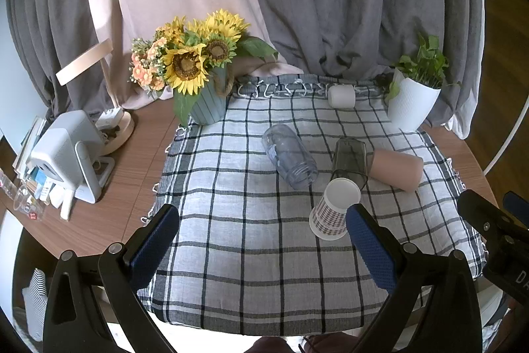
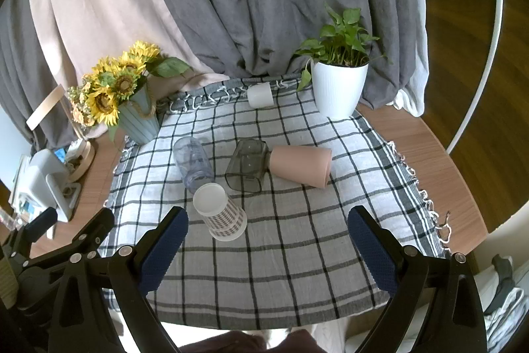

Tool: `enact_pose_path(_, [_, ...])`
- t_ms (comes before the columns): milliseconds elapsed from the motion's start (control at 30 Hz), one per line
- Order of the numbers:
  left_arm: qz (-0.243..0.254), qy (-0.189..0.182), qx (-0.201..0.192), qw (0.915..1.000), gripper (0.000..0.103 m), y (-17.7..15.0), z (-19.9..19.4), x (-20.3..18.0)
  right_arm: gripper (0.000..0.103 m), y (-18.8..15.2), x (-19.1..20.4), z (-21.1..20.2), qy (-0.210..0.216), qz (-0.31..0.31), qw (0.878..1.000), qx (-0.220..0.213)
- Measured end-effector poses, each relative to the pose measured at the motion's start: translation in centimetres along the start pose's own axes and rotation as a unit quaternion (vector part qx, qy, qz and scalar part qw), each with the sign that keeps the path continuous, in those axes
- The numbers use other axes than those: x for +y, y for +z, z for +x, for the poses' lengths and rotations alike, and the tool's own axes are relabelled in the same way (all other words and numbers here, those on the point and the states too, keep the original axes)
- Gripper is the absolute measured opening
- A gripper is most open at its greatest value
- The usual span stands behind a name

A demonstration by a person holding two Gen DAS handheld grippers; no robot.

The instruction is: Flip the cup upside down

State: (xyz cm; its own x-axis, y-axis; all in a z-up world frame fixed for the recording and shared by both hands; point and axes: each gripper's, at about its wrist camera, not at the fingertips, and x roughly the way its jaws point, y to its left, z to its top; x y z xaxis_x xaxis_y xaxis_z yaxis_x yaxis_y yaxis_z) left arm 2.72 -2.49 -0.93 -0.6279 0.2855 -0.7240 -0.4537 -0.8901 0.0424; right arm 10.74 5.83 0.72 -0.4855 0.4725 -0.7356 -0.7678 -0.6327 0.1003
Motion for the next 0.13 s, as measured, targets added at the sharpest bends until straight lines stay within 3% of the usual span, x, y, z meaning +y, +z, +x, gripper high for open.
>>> enact_pose_path(133, [0.001,0.001,0.000,1.0000,0.103,0.00,0.17,0.06,0.097,0.06,-0.08,0.18,0.000,0.000,1.000,0.001])
